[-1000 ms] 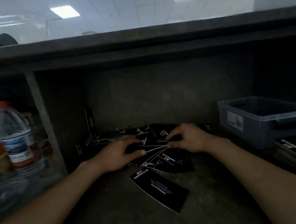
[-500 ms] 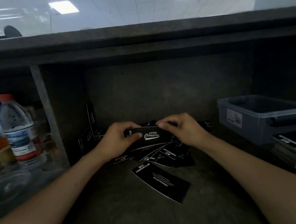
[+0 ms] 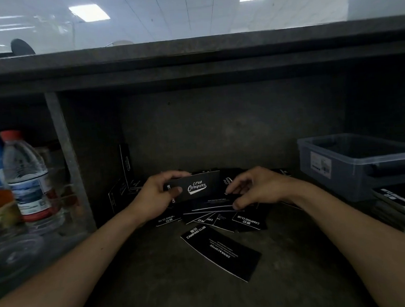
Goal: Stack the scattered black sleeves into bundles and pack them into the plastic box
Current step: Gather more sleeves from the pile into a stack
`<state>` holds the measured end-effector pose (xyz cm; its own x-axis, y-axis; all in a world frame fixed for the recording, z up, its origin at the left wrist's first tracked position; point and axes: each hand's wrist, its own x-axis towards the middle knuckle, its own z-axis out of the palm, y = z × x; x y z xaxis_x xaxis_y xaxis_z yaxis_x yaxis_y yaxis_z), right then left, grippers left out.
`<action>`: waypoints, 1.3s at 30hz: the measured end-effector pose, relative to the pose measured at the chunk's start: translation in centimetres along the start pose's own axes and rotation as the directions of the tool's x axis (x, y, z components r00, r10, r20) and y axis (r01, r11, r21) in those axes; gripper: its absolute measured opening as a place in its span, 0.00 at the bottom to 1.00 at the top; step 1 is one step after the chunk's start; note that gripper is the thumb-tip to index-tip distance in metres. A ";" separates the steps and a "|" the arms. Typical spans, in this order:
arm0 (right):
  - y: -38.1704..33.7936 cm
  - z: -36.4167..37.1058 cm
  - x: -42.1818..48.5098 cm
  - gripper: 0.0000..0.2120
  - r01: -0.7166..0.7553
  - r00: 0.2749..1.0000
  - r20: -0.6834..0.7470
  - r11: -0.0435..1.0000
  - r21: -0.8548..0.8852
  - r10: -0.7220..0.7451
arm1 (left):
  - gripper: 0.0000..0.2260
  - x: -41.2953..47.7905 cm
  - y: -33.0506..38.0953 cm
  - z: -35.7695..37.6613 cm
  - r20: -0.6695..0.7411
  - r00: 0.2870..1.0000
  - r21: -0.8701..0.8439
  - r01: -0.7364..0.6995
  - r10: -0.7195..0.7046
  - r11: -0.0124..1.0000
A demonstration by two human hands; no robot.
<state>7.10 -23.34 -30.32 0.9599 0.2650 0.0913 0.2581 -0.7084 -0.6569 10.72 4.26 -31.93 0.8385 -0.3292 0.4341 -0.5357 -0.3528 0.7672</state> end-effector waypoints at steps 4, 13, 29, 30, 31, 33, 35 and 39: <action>-0.2 -0.2 0.2 0.06 0.093 0.974 -0.211 0.995 0.042 -0.082 | 0.17 -0.2 0.3 0.4 0.012 0.999 -0.099 0.049 -0.048 0.994; -0.6 1.5 0.9 0.07 0.148 0.888 -0.455 0.893 0.425 0.069 | 0.17 -0.1 1.5 1.4 -0.077 0.994 -0.221 0.056 -0.075 0.974; -2.3 3.7 0.6 0.14 0.085 0.919 -0.336 0.724 0.684 0.209 | 0.20 -0.9 3.0 2.4 -0.098 0.995 -0.244 -0.050 0.026 0.968; -2.3 3.8 0.6 0.12 0.088 0.919 -0.335 0.719 0.689 0.209 | 0.21 -0.9 3.1 2.3 -0.104 0.994 -0.227 -0.052 0.029 0.972; -2.3 3.8 0.7 0.11 0.088 0.923 -0.326 0.710 0.699 0.206 | 0.22 -0.9 3.1 2.2 -0.112 0.993 -0.203 -0.056 0.034 0.978; -2.4 4.0 0.7 0.10 0.083 0.941 -0.283 0.682 0.727 0.187 | 0.24 -1.0 2.9 2.0 -0.123 0.990 -0.134 -0.082 0.066 0.988; -2.5 3.9 0.6 0.10 0.052 0.961 -0.230 0.711 0.701 0.156 | 0.25 -1.0 2.8 1.8 -0.128 0.986 -0.067 -0.117 0.108 0.991; -1.7 2.3 1.1 0.10 0.039 0.918 -0.357 0.857 0.514 0.173 | 0.19 -0.8 3.0 1.0 -0.180 0.962 0.061 -0.196 0.204 0.979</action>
<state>7.48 -20.37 -30.83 0.9649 -0.1123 0.2373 0.2019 -0.2606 -0.9441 8.38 2.61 -30.45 0.7152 -0.2313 0.6595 -0.6951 -0.3340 0.6367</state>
